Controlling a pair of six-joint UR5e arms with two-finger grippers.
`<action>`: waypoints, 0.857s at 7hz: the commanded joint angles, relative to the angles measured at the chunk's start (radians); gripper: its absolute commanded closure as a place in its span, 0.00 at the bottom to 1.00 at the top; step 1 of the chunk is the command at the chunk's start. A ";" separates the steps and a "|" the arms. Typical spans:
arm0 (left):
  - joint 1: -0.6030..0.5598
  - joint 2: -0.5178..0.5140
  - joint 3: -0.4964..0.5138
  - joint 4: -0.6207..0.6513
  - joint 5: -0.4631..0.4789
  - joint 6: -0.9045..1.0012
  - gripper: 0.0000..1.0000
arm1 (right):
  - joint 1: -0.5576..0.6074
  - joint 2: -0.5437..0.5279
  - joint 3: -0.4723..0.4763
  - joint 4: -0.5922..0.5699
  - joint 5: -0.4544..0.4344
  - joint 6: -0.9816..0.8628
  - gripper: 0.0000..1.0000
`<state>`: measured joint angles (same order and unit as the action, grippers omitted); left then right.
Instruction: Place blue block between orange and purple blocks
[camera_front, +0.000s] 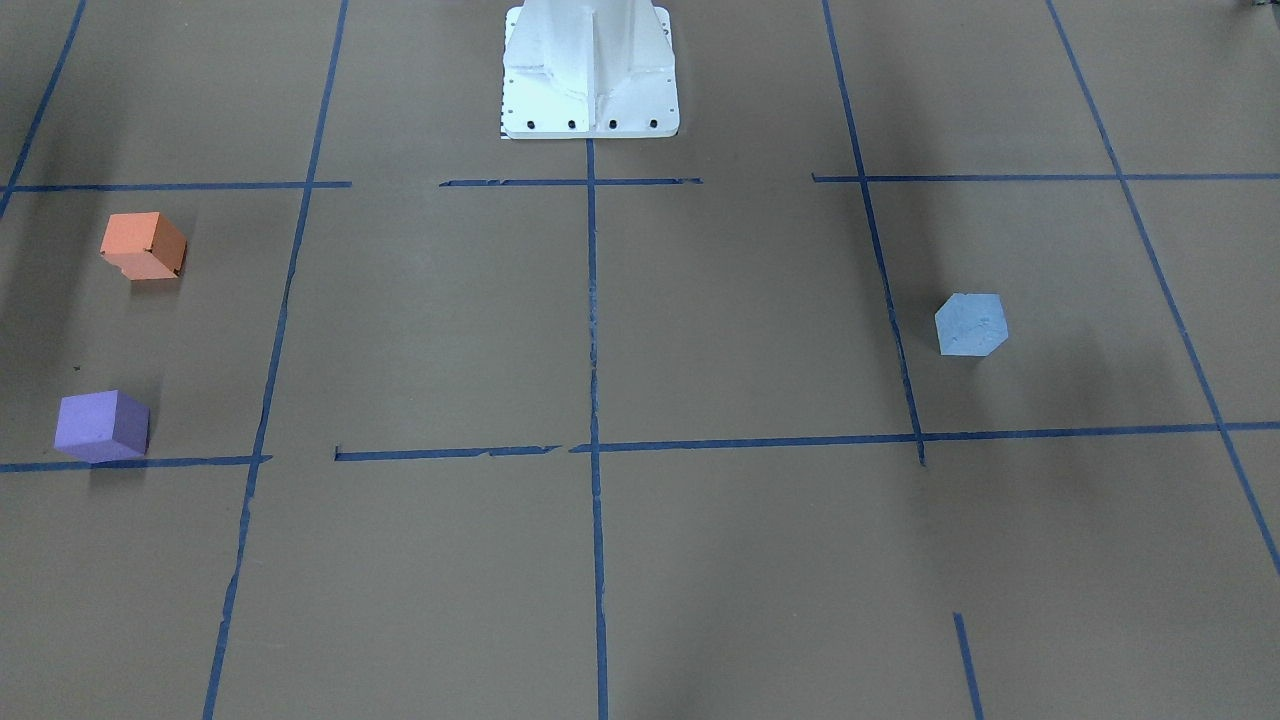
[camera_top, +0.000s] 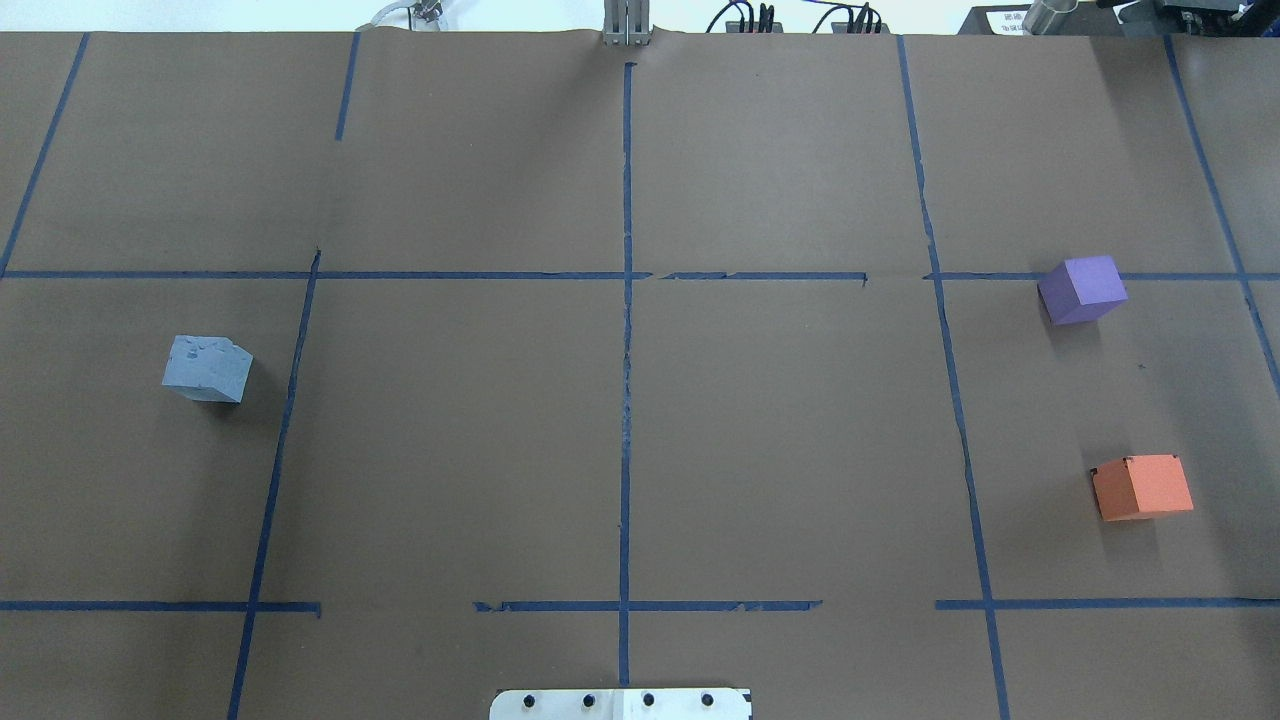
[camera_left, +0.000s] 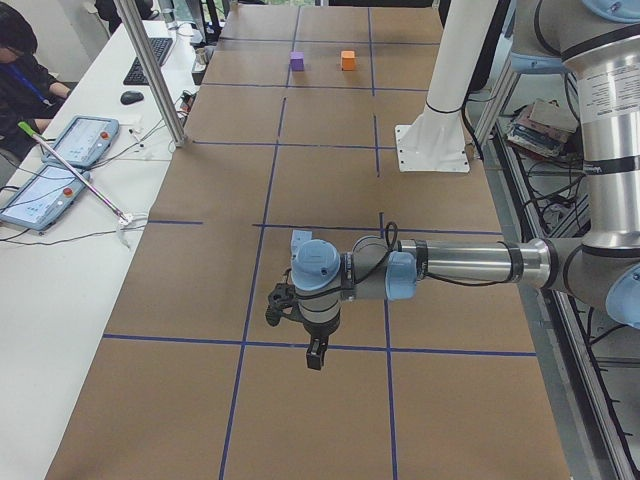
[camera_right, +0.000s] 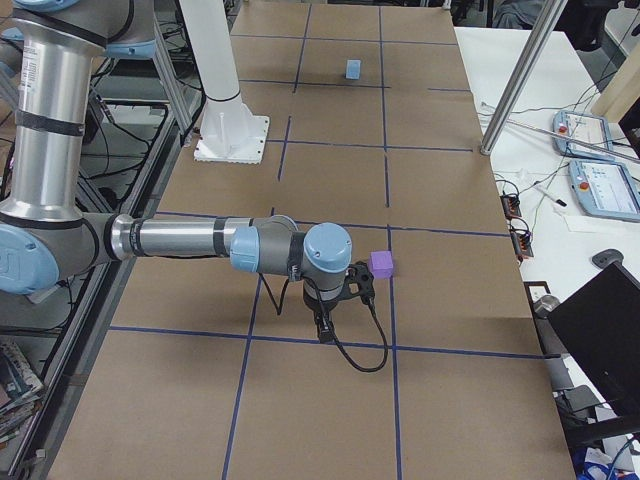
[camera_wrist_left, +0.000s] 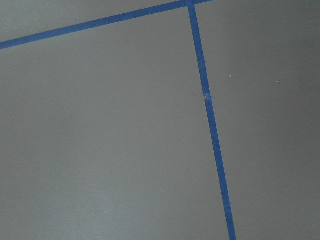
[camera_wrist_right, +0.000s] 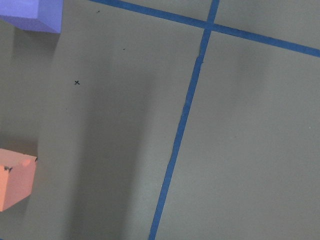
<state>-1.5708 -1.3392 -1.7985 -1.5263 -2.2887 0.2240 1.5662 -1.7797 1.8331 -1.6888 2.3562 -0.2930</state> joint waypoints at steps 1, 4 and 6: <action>0.000 -0.002 -0.013 0.002 0.000 0.003 0.00 | 0.000 0.002 0.000 0.000 0.002 0.000 0.00; 0.009 -0.097 0.014 -0.096 -0.003 -0.005 0.00 | 0.000 0.006 0.017 0.000 0.002 0.023 0.00; 0.030 -0.215 0.082 -0.142 -0.015 -0.111 0.00 | 0.000 0.013 0.020 0.001 0.002 0.029 0.00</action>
<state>-1.5556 -1.5026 -1.7530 -1.6389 -2.2981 0.1891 1.5662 -1.7699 1.8494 -1.6879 2.3577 -0.2675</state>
